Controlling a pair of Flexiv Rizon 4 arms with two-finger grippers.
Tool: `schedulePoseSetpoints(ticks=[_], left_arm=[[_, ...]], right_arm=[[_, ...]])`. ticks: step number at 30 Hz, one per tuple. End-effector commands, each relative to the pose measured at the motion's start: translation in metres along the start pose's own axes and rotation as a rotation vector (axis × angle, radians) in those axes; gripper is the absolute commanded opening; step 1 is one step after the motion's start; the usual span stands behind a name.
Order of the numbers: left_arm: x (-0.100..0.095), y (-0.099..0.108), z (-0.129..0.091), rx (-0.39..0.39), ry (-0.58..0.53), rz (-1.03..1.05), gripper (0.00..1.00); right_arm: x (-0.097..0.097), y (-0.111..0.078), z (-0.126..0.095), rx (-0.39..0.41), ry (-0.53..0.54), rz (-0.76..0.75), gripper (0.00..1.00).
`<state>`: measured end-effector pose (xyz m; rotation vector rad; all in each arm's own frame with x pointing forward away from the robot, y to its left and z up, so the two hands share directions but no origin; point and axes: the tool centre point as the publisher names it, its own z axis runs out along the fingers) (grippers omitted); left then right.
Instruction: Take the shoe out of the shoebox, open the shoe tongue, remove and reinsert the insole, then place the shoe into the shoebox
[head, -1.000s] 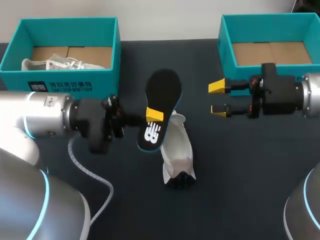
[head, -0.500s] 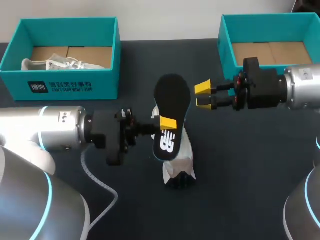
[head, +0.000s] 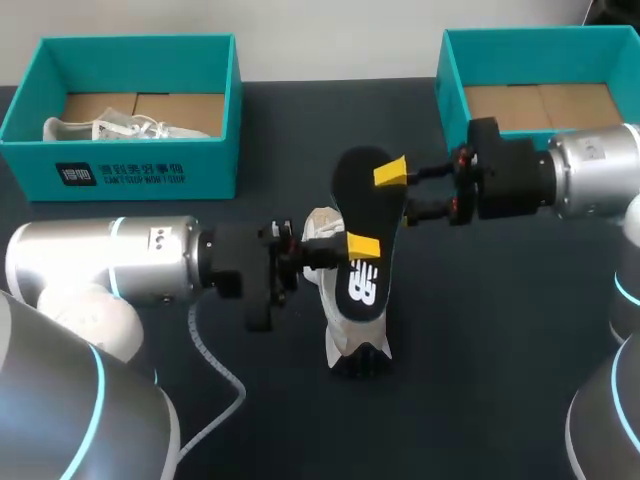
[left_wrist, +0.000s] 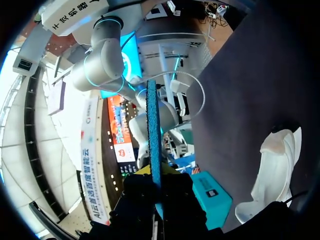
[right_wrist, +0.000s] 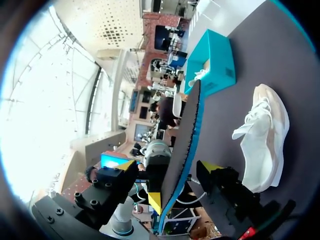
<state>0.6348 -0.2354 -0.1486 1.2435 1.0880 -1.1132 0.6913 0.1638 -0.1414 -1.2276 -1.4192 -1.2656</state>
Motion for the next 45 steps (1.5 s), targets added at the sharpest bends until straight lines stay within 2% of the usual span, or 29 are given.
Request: schedulePoseSetpoints(ticks=[1, 6, 10, 11, 12, 18, 19, 20, 21, 27, 35, 38, 40, 45], left_arm=[[0.002, 0.004, 0.009, 0.0, 0.005, 0.006, 0.0], [0.003, 0.004, 0.012, -0.011, 0.001, 0.004, 0.0], [0.004, 0.003, 0.011, -0.017, 0.001, 0.001, 0.0], [0.005, 0.002, 0.011, -0.015, 0.002, -0.001, 0.0], [0.005, 0.002, 0.011, -0.014, 0.003, -0.001, 0.0], [0.005, 0.001, 0.01, -0.019, 0.001, -0.008, 0.0], [0.004, 0.001, 0.009, -0.022, 0.001, -0.013, 0.21], [0.004, 0.001, 0.007, -0.024, 0.001, -0.014, 0.58], [0.004, 0.001, 0.004, -0.028, 0.001, -0.016, 1.0], [0.007, 0.004, -0.021, -0.055, 0.006, -0.044, 1.0], [0.011, 0.014, -0.055, -0.086, 0.069, -0.073, 1.0], [0.01, 0.017, -0.062, -0.071, 0.115, -0.086, 1.0], [0.008, 0.021, -0.065, -0.09, 0.163, -0.124, 1.0], [0.006, 0.031, -0.069, -0.102, 0.328, -0.148, 1.0]], right_arm=[[-0.004, 0.004, 0.007, 0.008, 0.007, 0.005, 0.49], [-0.006, 0.003, 0.009, 0.014, 0.012, 0.008, 0.36], [-0.006, 0.003, 0.01, 0.015, 0.016, 0.011, 0.18], [-0.006, 0.003, 0.01, 0.016, 0.015, 0.011, 0.06], [-0.006, 0.003, 0.01, 0.018, 0.016, 0.012, 0.0], [-0.007, 0.002, 0.01, 0.026, 0.022, 0.011, 0.0], [-0.008, 0.002, 0.01, 0.025, 0.024, 0.015, 0.0], [-0.009, 0.003, 0.01, 0.025, 0.026, 0.017, 0.0], [-0.01, 0.003, 0.01, 0.025, 0.029, 0.02, 0.0], [-0.015, 0.004, 0.004, 0.022, 0.026, 0.031, 0.0], [-0.022, 0.005, 0.002, 0.029, 0.029, 0.048, 0.0], [-0.026, 0.004, 0.003, 0.028, 0.038, 0.052, 0.0], [-0.028, 0.004, 0.004, 0.027, 0.043, 0.053, 0.0], [-0.031, 0.001, 0.004, 0.021, 0.053, 0.052, 0.0]])
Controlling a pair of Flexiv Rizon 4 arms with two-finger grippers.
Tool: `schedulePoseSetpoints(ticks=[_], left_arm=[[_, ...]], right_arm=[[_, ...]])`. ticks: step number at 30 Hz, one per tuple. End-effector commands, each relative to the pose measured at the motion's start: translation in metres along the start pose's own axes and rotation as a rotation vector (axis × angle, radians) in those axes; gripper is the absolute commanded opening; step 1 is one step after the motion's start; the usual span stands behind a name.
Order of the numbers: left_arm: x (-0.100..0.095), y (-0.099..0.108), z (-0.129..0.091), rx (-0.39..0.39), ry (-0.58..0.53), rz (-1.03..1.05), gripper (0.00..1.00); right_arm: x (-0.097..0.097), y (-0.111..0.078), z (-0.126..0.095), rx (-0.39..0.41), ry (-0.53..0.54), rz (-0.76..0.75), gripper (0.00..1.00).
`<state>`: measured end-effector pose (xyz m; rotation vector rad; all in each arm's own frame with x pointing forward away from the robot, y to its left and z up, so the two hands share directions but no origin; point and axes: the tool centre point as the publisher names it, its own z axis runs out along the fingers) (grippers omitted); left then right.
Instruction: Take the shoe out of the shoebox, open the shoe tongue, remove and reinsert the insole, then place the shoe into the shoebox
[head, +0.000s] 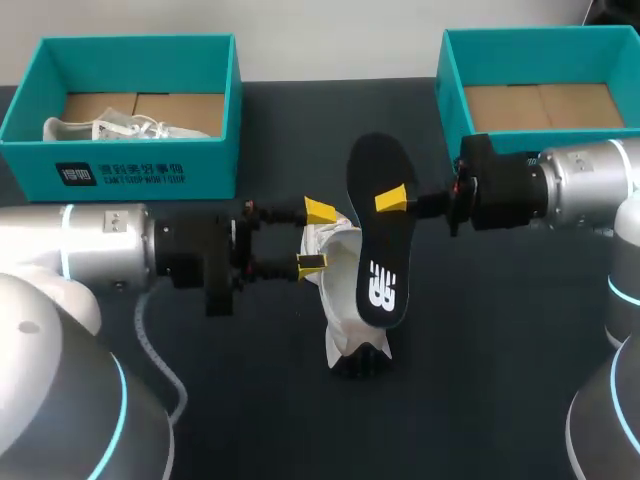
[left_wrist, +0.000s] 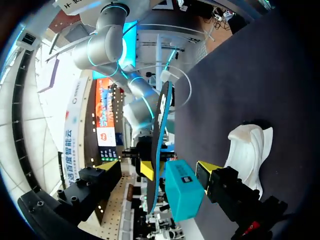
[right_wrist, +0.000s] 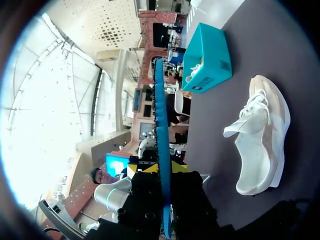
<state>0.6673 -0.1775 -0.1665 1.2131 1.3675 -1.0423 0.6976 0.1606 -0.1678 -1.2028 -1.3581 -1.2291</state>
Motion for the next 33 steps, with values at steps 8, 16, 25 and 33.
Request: schedulePoseSetpoints(ticks=[8, 16, 25, 33], left_arm=[[-0.017, 0.005, -0.006, 0.03, 0.313, 0.011, 1.0], [-0.017, 0.006, -0.006, 0.037, 0.311, 0.01, 1.0], [-0.017, 0.006, -0.006, 0.037, 0.311, 0.01, 1.0], [-0.043, 0.007, 0.005, 0.02, 0.476, 0.032, 1.0]], right_arm=[[-0.008, -0.002, 0.005, -0.004, 0.019, -0.002, 0.0], [-0.01, -0.002, 0.006, 0.007, 0.026, -0.002, 0.0], [-0.011, -0.001, 0.005, -0.004, 0.021, -0.005, 0.0], [-0.013, -0.003, 0.007, 0.006, 0.021, 0.001, 0.0]])
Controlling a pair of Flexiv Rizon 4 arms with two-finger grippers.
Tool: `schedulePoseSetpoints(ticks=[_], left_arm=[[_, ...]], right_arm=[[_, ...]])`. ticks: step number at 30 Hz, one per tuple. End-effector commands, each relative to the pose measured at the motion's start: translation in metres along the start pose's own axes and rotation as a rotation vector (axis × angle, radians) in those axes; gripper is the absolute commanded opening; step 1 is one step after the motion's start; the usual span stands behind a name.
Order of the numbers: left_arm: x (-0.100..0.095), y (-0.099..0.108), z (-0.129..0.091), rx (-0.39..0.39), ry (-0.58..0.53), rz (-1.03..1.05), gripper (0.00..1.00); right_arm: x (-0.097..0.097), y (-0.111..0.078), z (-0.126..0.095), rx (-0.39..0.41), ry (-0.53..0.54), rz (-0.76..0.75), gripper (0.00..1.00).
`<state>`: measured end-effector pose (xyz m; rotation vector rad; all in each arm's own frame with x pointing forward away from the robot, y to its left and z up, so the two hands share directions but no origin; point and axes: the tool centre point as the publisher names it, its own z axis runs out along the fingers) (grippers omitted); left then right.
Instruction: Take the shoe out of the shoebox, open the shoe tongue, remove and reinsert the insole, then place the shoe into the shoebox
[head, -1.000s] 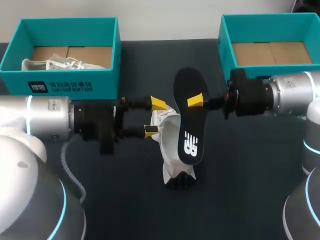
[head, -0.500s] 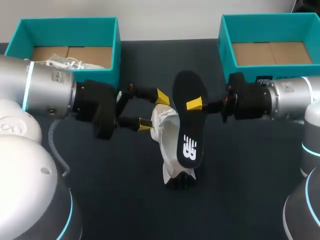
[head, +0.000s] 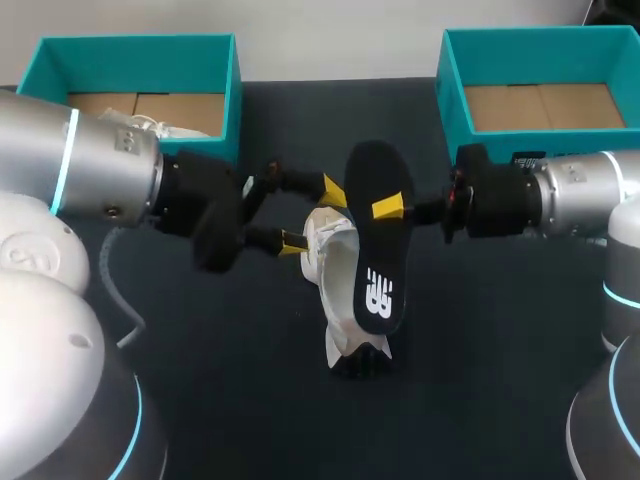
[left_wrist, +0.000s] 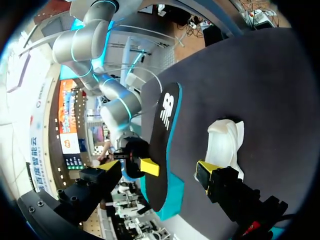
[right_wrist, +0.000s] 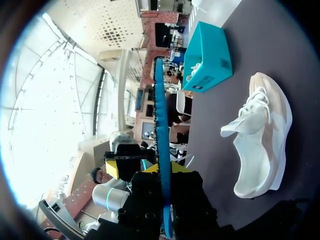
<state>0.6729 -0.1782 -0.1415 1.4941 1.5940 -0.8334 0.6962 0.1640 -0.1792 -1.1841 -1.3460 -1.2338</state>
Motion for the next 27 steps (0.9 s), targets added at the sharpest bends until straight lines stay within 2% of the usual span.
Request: schedulePoseSetpoints(ticks=[1, 6, 7, 8, 9, 11, 12, 21, 27], left_arm=[[-0.021, 0.005, -0.001, -0.005, 0.166, -0.03, 1.0], [-0.031, 0.012, 0.0, -0.032, 0.283, -0.053, 1.0], [-0.033, 0.012, 0.0, -0.016, 0.287, -0.055, 1.0], [-0.034, 0.014, 0.001, -0.019, 0.339, -0.068, 1.0], [-0.035, 0.015, 0.002, -0.021, 0.32, -0.056, 1.0], [-0.038, 0.016, 0.004, -0.032, 0.383, -0.04, 1.0], [-0.04, 0.016, 0.006, -0.011, 0.422, -0.036, 1.0], [-0.036, 0.023, 0.021, 0.019, 0.642, -0.093, 1.0], [-0.036, 0.025, 0.025, 0.024, 0.741, -0.104, 1.0]], right_arm=[[-0.003, -0.001, 0.003, 0.001, 0.003, 0.002, 0.0], [-0.006, -0.002, 0.006, 0.006, 0.012, 0.002, 0.0], [-0.006, -0.002, 0.007, 0.007, 0.012, 0.001, 0.0], [-0.006, -0.002, 0.007, 0.007, 0.013, 0.001, 0.0], [-0.006, -0.002, 0.007, 0.008, 0.013, 0.001, 0.0], [-0.006, -0.003, 0.008, 0.008, 0.014, 0.0, 0.0], [-0.007, -0.003, 0.008, 0.009, 0.015, 0.0, 0.0], [-0.008, -0.004, 0.01, 0.021, 0.018, -0.004, 0.0], [-0.008, -0.005, 0.01, 0.027, 0.02, -0.007, 0.0]])
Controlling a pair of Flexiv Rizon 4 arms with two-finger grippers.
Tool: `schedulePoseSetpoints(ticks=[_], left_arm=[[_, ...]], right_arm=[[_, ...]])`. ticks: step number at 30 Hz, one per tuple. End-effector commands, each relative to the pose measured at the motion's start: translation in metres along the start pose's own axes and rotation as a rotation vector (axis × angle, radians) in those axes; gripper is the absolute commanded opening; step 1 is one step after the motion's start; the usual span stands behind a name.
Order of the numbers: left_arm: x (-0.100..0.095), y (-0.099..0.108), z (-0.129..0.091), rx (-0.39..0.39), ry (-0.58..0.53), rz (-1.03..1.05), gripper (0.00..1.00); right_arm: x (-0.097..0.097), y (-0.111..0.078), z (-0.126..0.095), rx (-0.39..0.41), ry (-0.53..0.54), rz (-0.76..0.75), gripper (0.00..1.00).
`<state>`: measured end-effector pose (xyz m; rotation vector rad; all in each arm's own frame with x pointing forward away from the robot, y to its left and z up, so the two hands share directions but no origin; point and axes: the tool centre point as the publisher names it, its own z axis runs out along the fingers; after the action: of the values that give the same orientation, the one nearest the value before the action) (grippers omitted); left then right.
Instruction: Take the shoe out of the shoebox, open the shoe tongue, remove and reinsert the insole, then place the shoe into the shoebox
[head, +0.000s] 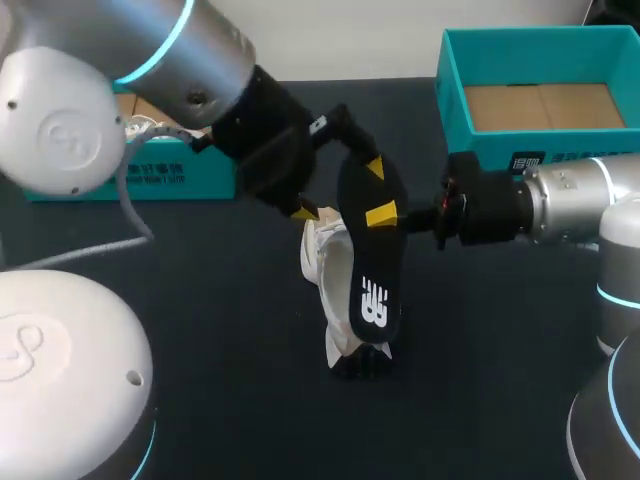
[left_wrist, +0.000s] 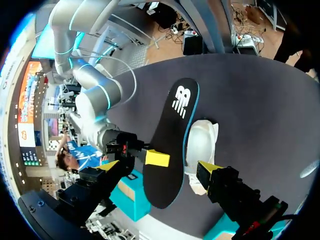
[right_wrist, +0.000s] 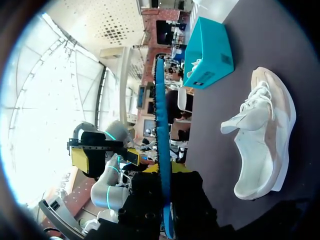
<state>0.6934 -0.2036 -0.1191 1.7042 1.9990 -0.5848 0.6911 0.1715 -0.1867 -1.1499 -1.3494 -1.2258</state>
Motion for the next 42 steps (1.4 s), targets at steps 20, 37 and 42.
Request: schedulePoseSetpoints(ticks=[20, 37, 42], left_arm=[[-0.012, 0.015, 0.032, -0.018, 0.575, 0.004, 1.0], [-0.019, 0.021, 0.031, -0.036, 0.571, 0.02, 1.0], [-0.016, 0.022, 0.03, -0.031, 0.531, 0.019, 1.0]], right_arm=[[-0.003, 0.0, 0.002, 0.015, 0.007, -0.002, 0.0], [-0.002, 0.002, 0.002, 0.02, 0.007, -0.007, 0.0], [-0.003, 0.002, 0.002, 0.018, 0.006, -0.007, 0.0]])
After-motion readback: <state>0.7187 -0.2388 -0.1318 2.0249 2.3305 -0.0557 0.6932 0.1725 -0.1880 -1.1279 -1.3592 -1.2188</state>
